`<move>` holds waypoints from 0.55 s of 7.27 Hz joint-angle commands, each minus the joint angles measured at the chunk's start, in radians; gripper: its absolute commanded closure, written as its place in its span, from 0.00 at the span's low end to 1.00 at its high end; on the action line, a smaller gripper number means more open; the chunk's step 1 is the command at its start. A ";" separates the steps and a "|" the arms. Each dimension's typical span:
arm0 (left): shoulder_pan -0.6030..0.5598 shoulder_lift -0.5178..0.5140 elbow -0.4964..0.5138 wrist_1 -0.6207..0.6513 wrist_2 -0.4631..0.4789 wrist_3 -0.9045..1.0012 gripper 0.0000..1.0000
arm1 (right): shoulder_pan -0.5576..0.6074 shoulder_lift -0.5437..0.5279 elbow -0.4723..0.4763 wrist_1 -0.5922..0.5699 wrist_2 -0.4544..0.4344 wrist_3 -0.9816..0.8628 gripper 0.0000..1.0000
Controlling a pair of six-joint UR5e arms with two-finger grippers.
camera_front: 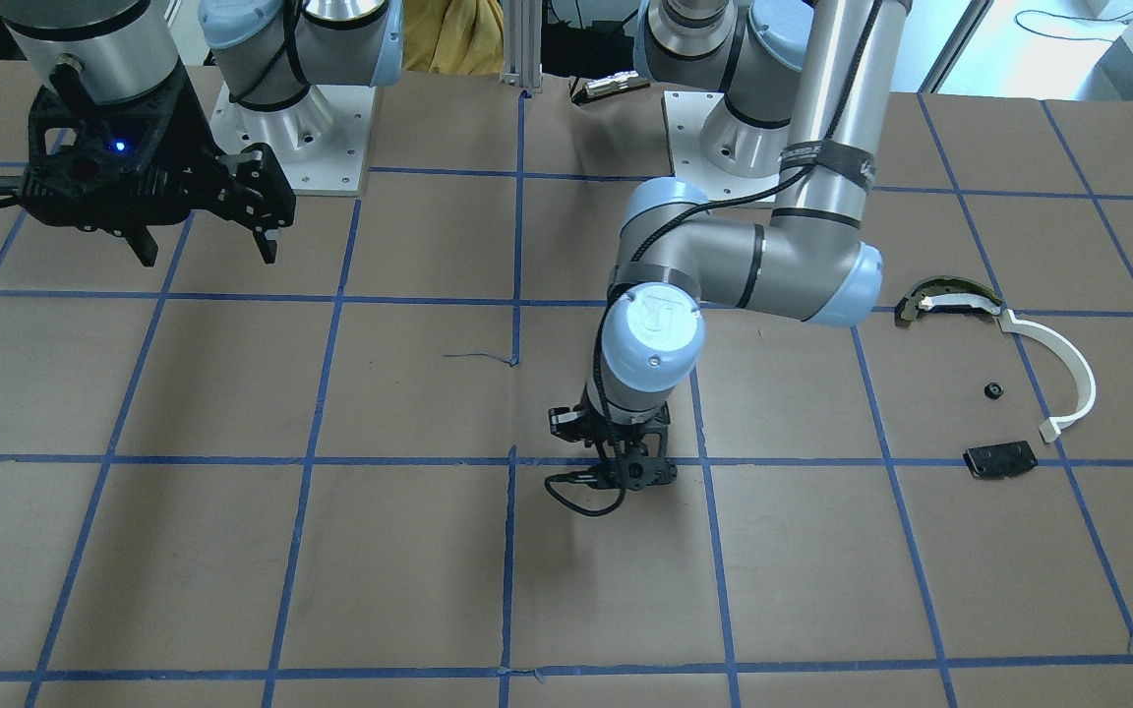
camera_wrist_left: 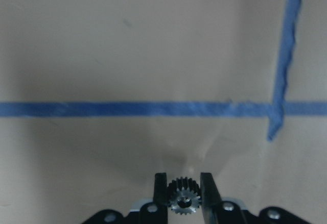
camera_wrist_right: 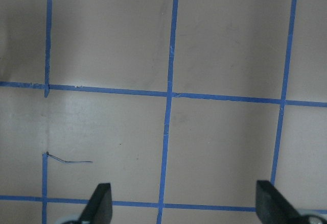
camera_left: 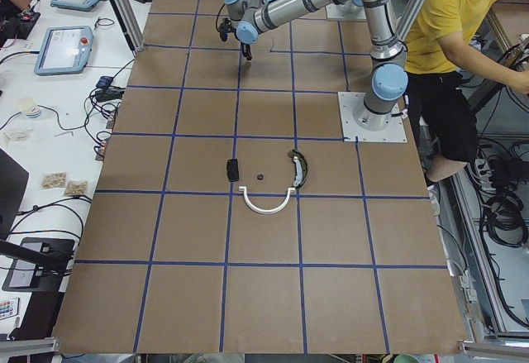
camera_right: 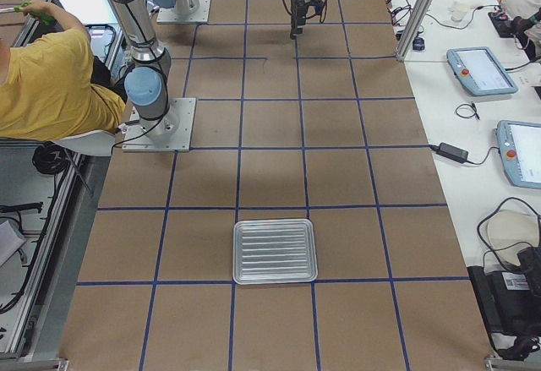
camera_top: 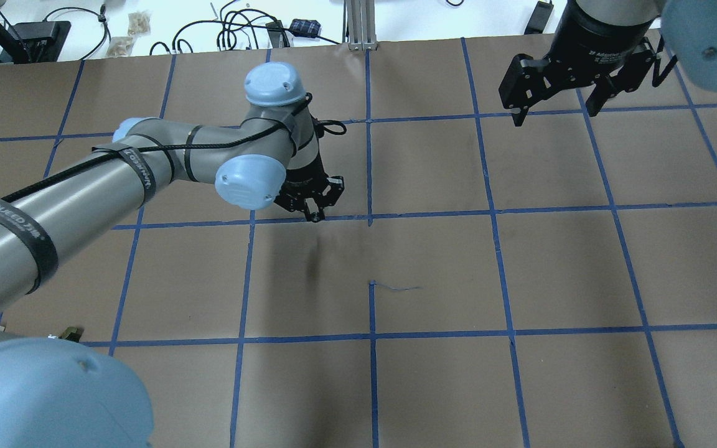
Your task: Place bearing gear from tray to pile
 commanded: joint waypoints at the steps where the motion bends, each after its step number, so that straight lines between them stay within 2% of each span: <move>1: 0.190 0.046 0.088 -0.174 0.043 0.139 1.00 | 0.007 0.009 -0.008 0.004 0.000 0.002 0.00; 2: 0.305 0.060 0.091 -0.208 0.049 0.243 1.00 | 0.008 0.015 -0.008 0.002 -0.002 0.002 0.00; 3: 0.411 0.069 0.077 -0.210 0.183 0.421 1.00 | 0.008 0.018 -0.019 -0.002 0.001 0.002 0.00; 4: 0.515 0.068 0.074 -0.214 0.201 0.531 1.00 | -0.001 0.018 -0.031 -0.006 -0.002 0.001 0.00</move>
